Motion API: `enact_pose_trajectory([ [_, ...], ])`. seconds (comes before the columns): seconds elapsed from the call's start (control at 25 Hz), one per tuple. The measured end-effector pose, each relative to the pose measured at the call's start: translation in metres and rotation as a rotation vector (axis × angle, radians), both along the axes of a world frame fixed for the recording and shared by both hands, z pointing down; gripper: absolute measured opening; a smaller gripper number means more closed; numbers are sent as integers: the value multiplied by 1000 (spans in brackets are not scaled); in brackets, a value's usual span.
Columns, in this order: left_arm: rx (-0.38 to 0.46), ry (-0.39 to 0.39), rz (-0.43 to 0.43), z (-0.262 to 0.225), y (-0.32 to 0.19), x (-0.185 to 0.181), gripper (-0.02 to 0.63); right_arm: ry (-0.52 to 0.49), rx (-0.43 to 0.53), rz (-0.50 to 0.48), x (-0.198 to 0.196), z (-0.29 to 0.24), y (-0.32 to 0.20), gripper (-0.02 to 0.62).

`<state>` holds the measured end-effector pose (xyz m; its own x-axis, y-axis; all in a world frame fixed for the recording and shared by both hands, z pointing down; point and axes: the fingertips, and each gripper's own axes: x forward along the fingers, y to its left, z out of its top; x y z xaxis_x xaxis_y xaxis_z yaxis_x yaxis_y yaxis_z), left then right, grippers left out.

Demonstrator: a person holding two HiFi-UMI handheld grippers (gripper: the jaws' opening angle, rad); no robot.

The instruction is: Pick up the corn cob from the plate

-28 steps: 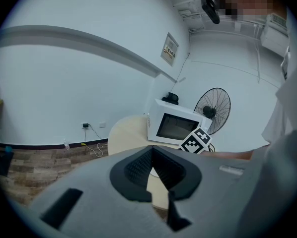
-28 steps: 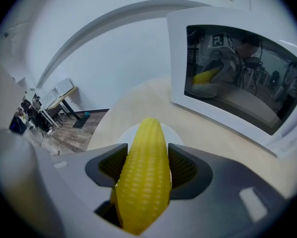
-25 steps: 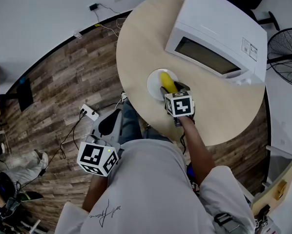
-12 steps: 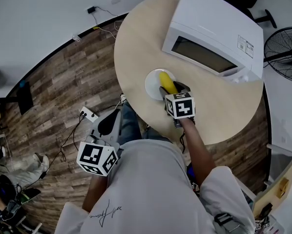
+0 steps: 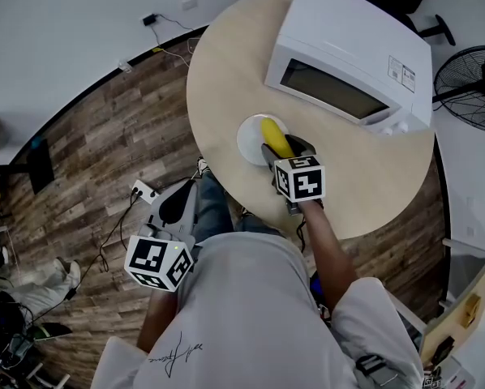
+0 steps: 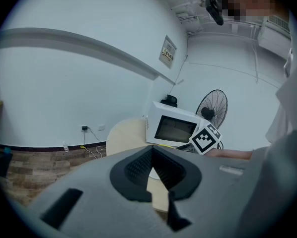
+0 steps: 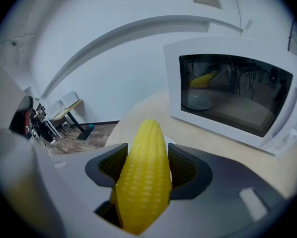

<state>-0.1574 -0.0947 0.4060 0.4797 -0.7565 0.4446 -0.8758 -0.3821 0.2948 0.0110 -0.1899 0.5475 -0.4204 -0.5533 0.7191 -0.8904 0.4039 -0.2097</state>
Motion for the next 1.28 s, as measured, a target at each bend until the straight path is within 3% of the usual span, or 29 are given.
enact_pose_trajectory([
  [1.28,51,8,6,-12,9,25,-3,-149,163,38,23,-88,23,268],
])
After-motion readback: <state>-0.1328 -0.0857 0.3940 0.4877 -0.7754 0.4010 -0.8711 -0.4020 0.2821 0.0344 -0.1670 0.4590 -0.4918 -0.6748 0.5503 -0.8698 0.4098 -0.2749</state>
